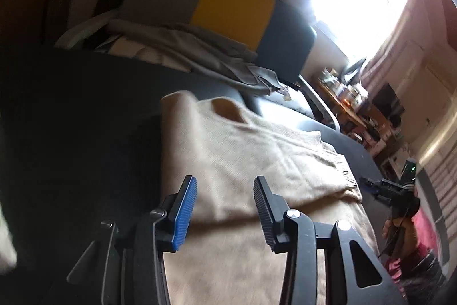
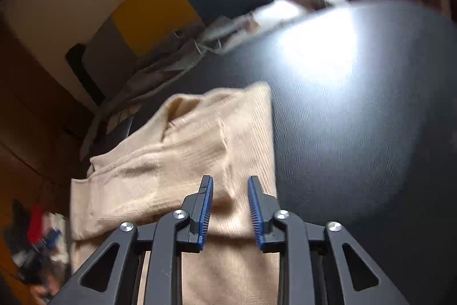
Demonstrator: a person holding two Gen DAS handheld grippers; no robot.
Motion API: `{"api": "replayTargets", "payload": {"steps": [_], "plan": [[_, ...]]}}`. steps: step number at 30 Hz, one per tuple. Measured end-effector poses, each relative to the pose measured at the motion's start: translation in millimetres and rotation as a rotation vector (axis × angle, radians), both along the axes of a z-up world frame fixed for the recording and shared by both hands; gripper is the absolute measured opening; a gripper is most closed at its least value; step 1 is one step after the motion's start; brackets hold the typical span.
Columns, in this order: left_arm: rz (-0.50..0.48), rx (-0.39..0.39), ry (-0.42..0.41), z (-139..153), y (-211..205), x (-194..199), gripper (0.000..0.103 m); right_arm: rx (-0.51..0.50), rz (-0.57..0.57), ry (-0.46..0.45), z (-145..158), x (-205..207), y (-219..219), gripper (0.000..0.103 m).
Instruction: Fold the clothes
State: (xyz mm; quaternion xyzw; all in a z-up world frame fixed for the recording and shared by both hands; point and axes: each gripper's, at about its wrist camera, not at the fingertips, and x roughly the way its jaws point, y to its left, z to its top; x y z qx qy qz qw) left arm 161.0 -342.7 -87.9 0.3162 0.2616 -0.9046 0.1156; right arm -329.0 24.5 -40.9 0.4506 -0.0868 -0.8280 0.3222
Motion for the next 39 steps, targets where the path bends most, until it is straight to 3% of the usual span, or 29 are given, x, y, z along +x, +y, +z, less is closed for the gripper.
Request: {"api": "replayTargets", "payload": {"steps": [3,7,11,13,18,22,25,27,31,33,35,39], "plan": [[-0.028,-0.044,-0.027,0,1,-37,0.043,0.053,0.098,0.066,10,4,-36,0.029],[-0.047,-0.074,-0.086,-14,-2,-74,0.043,0.216,0.246,0.146,6,10,-95,0.044],[-0.039,-0.075,-0.143,-32,-17,-94,0.043,0.352,0.295,0.180,-9,17,-117,0.046],[-0.040,-0.076,-0.175,-45,-27,-102,0.043,0.358,0.290,0.177,-15,21,-107,0.047],[-0.083,-0.092,-0.136,-55,-35,-109,0.045,0.304,0.273,0.263,-30,41,-72,0.047],[-0.109,-0.176,-0.163,-55,-30,-118,0.046,0.312,0.264,0.268,-30,39,-77,0.051],[-0.096,-0.165,-0.183,-50,-32,-120,0.046,0.320,0.259,0.269,-31,34,-84,0.051],[-0.059,-0.152,-0.180,-40,-30,-108,0.045,0.325,0.256,0.273,-30,35,-86,0.051],[-0.020,-0.048,-0.081,-19,-31,-58,0.045,0.291,0.233,0.234,-24,38,-79,0.053],[0.006,-0.014,-0.058,-15,-33,-22,0.046,0.248,0.212,0.197,-14,44,-70,0.065],[0.013,0.043,-0.046,-16,-33,18,0.046,0.173,0.210,0.172,-4,57,-55,0.092],[0.000,0.102,-0.076,-28,-21,81,0.046,0.068,0.230,0.082,-3,85,-17,0.096]]}}
